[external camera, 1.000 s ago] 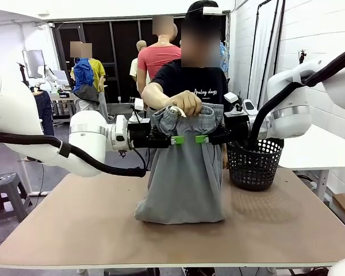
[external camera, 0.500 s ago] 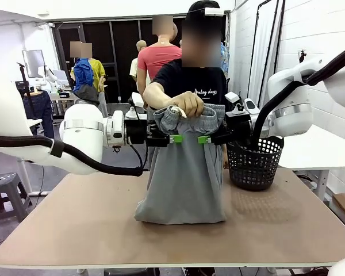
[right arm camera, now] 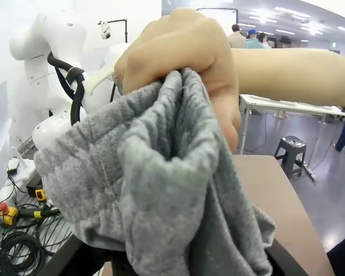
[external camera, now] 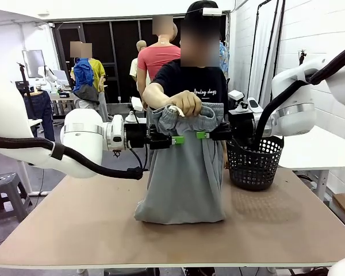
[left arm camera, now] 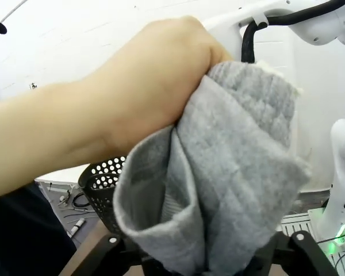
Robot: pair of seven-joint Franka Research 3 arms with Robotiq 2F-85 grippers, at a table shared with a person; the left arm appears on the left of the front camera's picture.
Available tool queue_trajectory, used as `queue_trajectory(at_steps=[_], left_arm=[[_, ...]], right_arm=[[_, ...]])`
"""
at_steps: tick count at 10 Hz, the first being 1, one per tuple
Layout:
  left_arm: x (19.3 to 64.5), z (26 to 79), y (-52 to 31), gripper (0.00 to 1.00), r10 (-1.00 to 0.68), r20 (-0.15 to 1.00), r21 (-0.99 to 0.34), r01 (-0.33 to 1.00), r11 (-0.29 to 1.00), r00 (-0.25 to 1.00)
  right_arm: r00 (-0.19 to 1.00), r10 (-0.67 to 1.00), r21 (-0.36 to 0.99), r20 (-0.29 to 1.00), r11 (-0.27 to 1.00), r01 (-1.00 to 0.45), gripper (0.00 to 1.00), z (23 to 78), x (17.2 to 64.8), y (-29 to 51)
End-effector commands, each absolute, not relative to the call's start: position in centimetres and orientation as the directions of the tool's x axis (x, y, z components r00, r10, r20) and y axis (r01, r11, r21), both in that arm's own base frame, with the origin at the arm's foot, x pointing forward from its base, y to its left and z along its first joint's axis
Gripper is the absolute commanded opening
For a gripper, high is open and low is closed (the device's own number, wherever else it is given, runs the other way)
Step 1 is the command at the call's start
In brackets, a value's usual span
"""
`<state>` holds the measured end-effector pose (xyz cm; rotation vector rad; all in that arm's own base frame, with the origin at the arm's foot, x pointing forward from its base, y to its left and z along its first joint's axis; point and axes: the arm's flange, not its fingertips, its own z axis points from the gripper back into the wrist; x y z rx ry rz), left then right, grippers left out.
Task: Fold the training pants.
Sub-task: Release the ends of the Training pants and then grab the overlapped ends.
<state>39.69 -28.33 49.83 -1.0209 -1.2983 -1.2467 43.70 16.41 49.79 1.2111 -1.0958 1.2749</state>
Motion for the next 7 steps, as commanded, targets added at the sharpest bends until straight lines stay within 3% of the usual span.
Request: queue_trajectory(at_steps=[1,7], left_arm=[[39.28,50.43,-28.24,0.01,-0.054,0.981,0.195,0.97,0.146,-0.189],[39.79,50.36,-27.73,0.0,-0.111,0.986,0.138,0.981,0.137,-0.123]], right_arm=[[0.073,0.094,0.078,0.993,-0.054,-0.995,0.0,49.98,44.28,15.94],[0.114,0.145,0.131,0.983,-0.111,-0.985,0.0,49.9,43.94,16.23]])
